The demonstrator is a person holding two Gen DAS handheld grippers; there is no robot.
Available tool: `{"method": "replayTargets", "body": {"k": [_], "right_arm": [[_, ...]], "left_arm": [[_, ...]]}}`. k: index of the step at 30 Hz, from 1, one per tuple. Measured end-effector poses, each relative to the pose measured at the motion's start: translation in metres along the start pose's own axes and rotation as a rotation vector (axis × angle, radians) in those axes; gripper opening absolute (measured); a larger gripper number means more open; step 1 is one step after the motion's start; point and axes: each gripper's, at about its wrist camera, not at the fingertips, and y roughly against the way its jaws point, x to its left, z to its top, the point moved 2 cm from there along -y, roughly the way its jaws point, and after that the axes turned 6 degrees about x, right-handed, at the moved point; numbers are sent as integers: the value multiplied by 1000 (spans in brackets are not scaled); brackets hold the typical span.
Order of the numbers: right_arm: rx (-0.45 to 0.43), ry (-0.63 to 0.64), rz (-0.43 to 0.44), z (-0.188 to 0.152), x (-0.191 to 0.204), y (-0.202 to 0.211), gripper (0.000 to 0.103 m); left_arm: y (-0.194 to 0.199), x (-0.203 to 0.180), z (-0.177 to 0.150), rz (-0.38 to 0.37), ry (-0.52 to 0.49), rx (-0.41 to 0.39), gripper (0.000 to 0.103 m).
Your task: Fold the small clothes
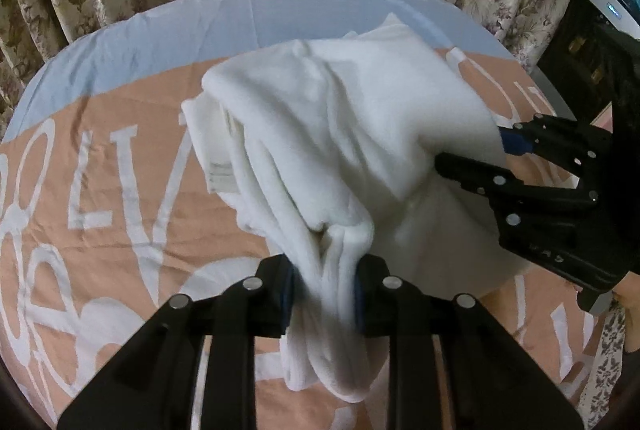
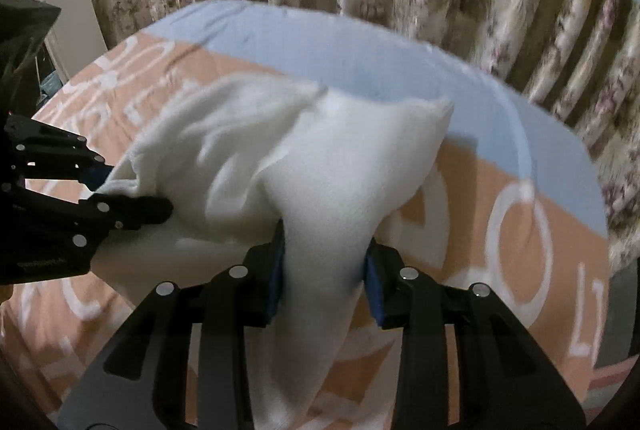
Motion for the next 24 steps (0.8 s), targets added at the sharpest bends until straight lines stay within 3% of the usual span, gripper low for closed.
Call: {"method": "replayTargets", "body": {"k": [6,11,14,16,19,24], "right_arm": [[-1,-27,17,-4,-1,-3,41],[22,-43,27,-1,-7,1,49],[17,-45,27,0,-7,10,53],[8,-54,33,2,-8,18,63],[-15,-60,28,4,-8,33,77],[-26,-109,25,-6,-13,53,88]], "left_arm": [[-1,0,-5,25,-8,-3,32],[10,4,-4,48,27,-31,65],[23,8,-2,35,41,-48,66],[34,7,-1,21,34,-61,67],[49,2,3,27,3,-90,78],[66,3,10,57,-24,-131,78]]}}
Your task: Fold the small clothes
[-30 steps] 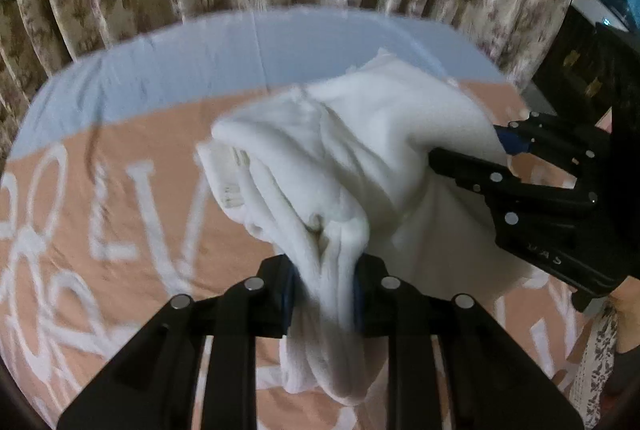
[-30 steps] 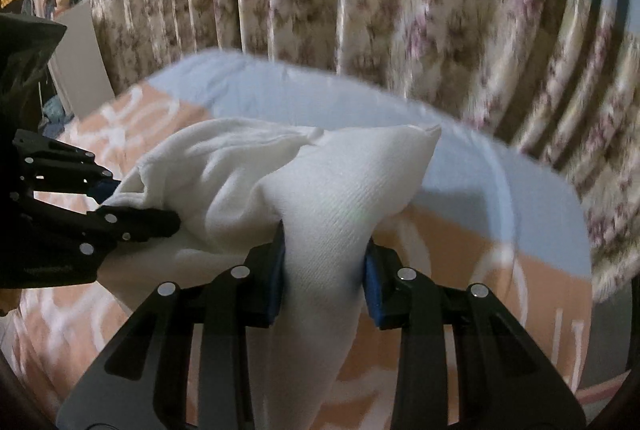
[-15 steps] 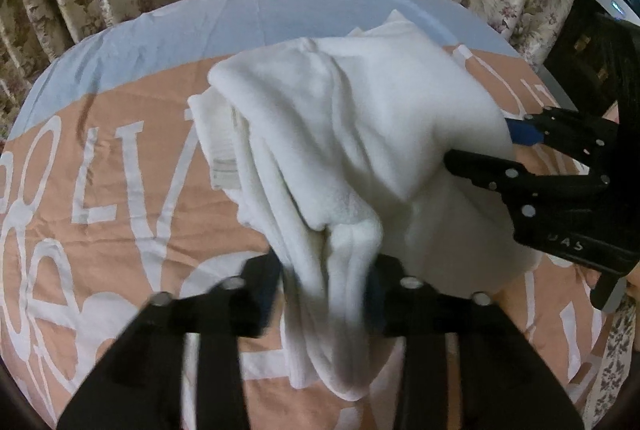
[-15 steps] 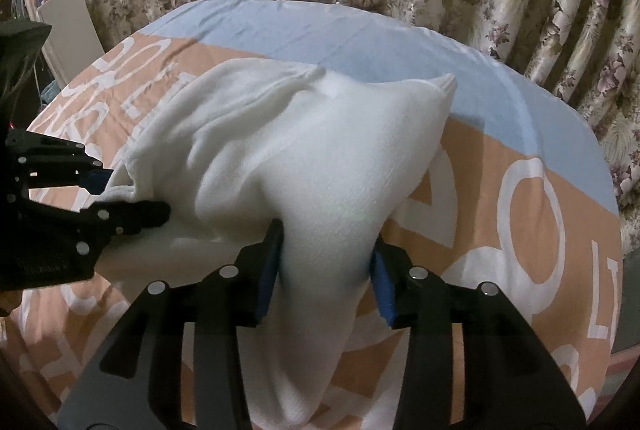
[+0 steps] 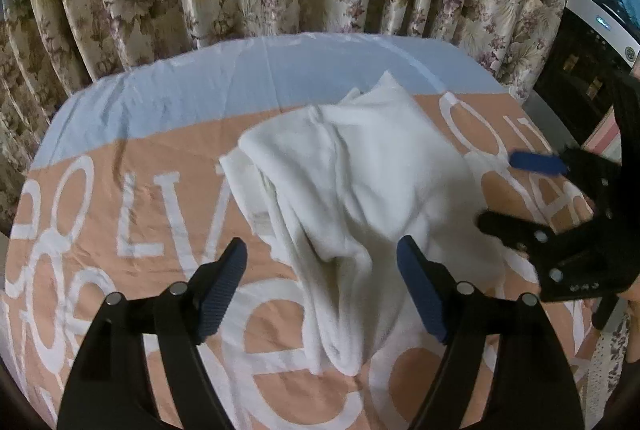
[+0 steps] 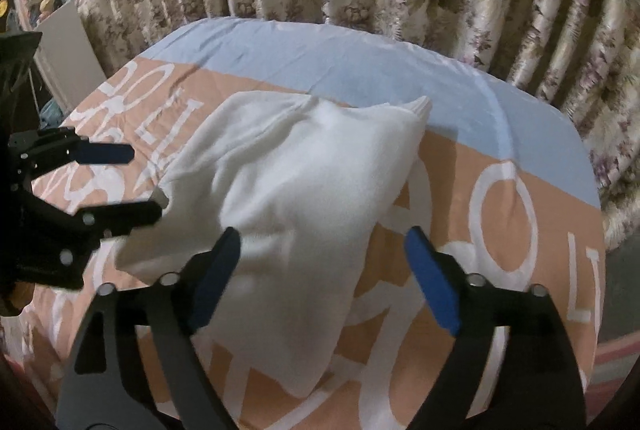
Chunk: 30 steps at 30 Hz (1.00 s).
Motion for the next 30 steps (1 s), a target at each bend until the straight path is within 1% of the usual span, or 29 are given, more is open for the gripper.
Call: {"method": "replayTargets", "body": {"k": [2,5,6,7,8,9,10,11,13,14,16,19,21,23,26,27,29,30], "right_arm": [[3,-36,9,-8,-7,4,89],[19,-81,23,-22,-13,2,86],[34,-91,32,-26,-13,-2,79],[44,-96,41,-28,-13,-5,70],[55,-96,46,-31,-11,-8,66],[64,-79,41,-34,-7,-12,57],[71,-61,31,-37,-3,-15,51],[79,-45,24,-39,0,-17,47],[104,-23,8,-46,4,-25,30],[121,-13,-14,-49,4,-30,29],[134,-9,-33,-54,2,-36,29],[129,-35,-19,-58,-3,-37,29],[126,-47,-16,-60,-5,-39,29],[121,-67,-9,-61,-9,-39,33],[112,-80,-11,-61,-11,-36,45],[108,-84,1,-60,-10,-33,45],[85,-102,17,-58,-9,-26,58],[69,-111,27,-57,-8,-21,74]], "left_arm": [[-5,4,1,17,-2,11,79],[-25,8,-2,43,-5,72,79],[-32,9,-6,63,-14,88,79],[-36,11,-11,83,-21,94,79],[-39,11,-16,98,-29,100,79],[-42,14,-23,111,-33,105,79],[-45,17,-28,118,-30,107,79],[-46,19,-31,121,-27,108,80],[-52,27,-38,115,-7,119,81],[-53,29,-40,106,2,120,81],[-54,30,-43,99,7,111,83],[-55,29,-44,117,3,94,87],[-54,30,-45,112,14,89,87],[-51,31,-46,106,30,83,89],[-45,33,-46,98,67,84,90],[-42,33,-46,94,79,80,91],[-35,32,-47,97,91,73,91],[-30,31,-47,102,94,67,91]]}}
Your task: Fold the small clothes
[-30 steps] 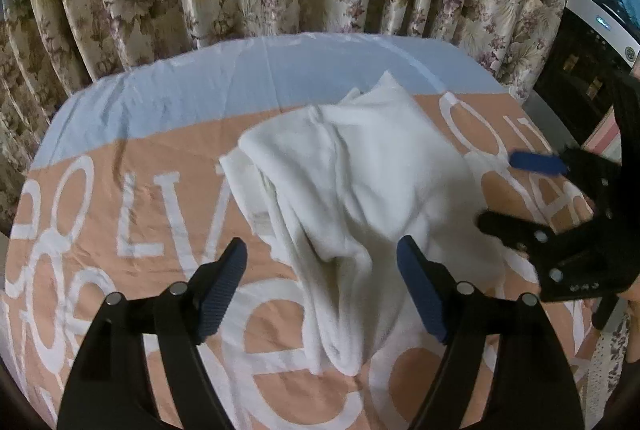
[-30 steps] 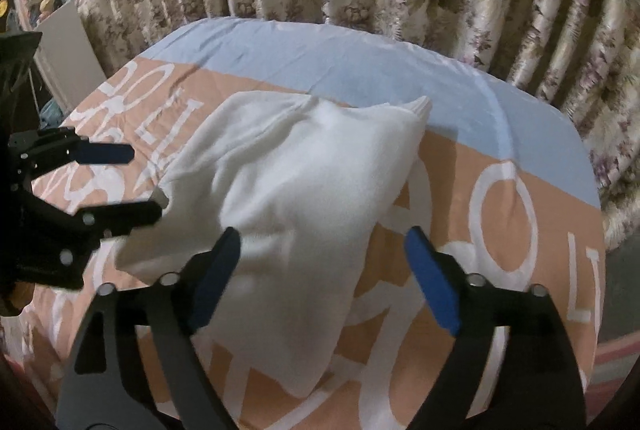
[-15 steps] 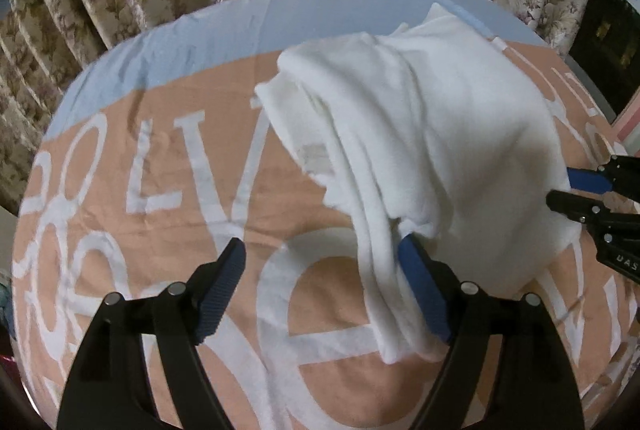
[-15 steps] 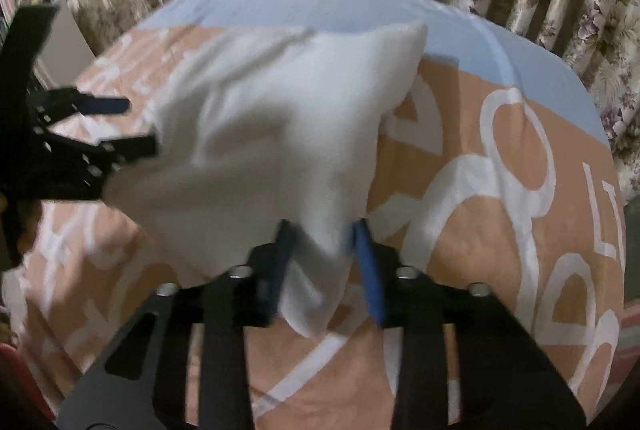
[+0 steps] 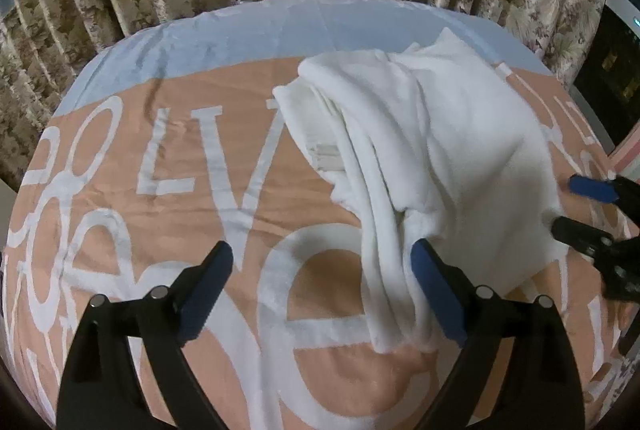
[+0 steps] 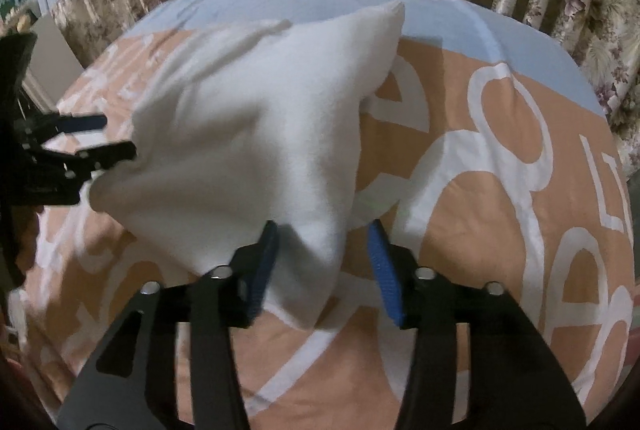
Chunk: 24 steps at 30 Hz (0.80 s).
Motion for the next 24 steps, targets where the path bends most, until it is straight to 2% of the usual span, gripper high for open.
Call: {"method": "replayTargets", "body": {"k": [1,4,5,6,9,12,14,17,24], "right_arm": [[-24,-6,8,1,2,7,86],[-92,-6,-2,6,8,28,99],[-108,-7,-10,7,9,33,100],[-125,-8,-22,8,11,38,100],[-143,-9,-45,9,17,45,100],[-175,-8,-107,7,25,52,100],[-212,-29,-161,4,28,57,100],[-277,-65,-179,-3,31,70,100],[-341,-152,-232,-22,47,104,100]], "left_arm": [[4,0,-1,9,3,-7,91],[17,1,-2,35,13,-37,92],[22,1,-3,48,20,-50,97],[26,2,-4,61,25,-62,100],[39,5,-9,114,43,-96,101],[48,7,-14,145,58,-104,101],[57,9,-20,138,65,-127,101],[76,10,-29,133,78,-172,101],[126,5,-50,146,95,-282,101]]}}
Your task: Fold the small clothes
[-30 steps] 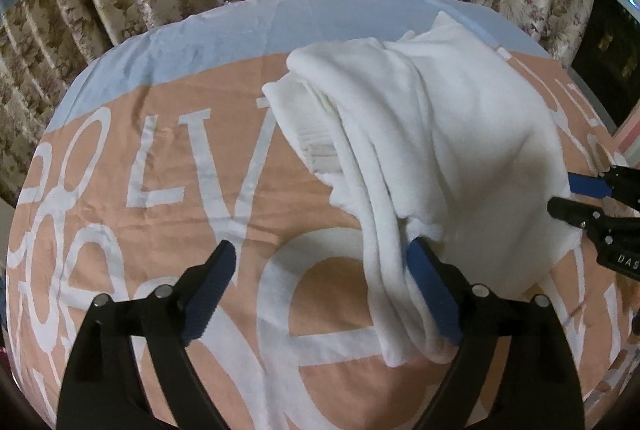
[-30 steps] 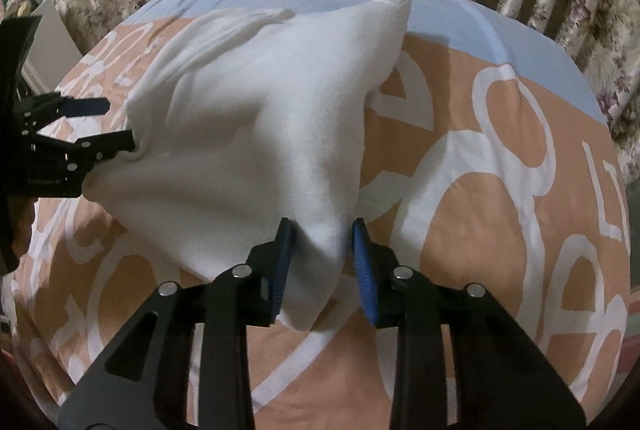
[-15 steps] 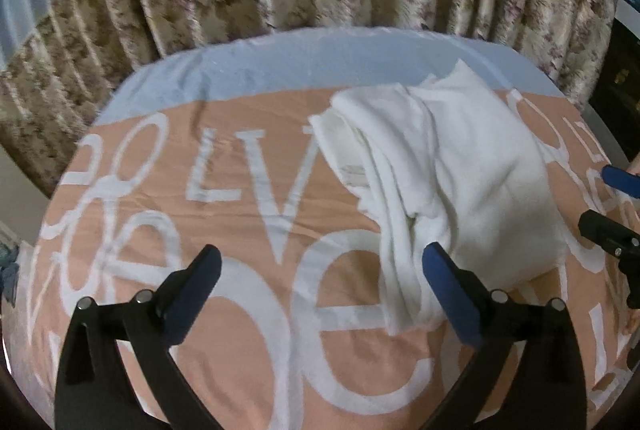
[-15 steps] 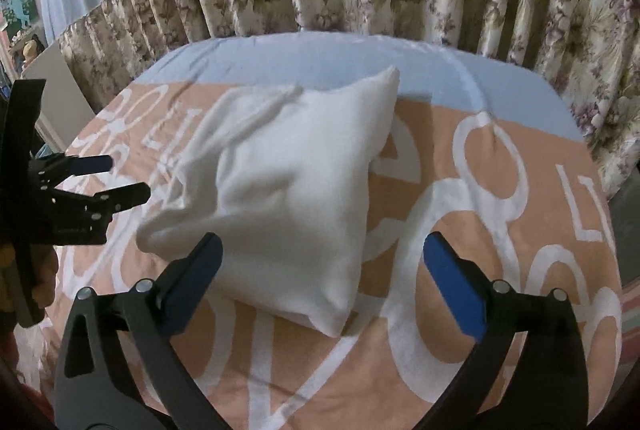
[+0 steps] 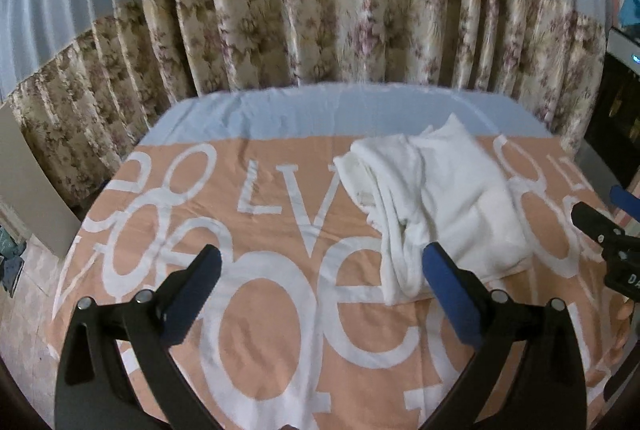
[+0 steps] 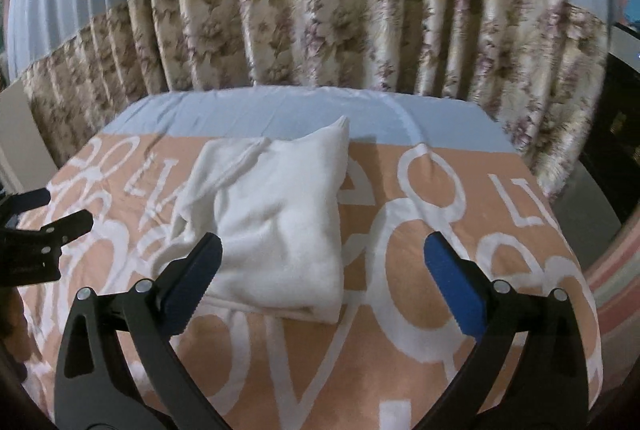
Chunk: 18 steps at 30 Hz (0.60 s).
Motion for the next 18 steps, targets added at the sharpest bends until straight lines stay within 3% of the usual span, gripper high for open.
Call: {"method": "replayTargets", "body": {"k": [4,18], "right_arm": [[-22,-22,-56,4,4,29,100],[-103,-23,-117,24,19,110,100]], "left_arm": [[26,5,2,67,30,-29,101],[104,12,15,39,70,-151,101]]}}
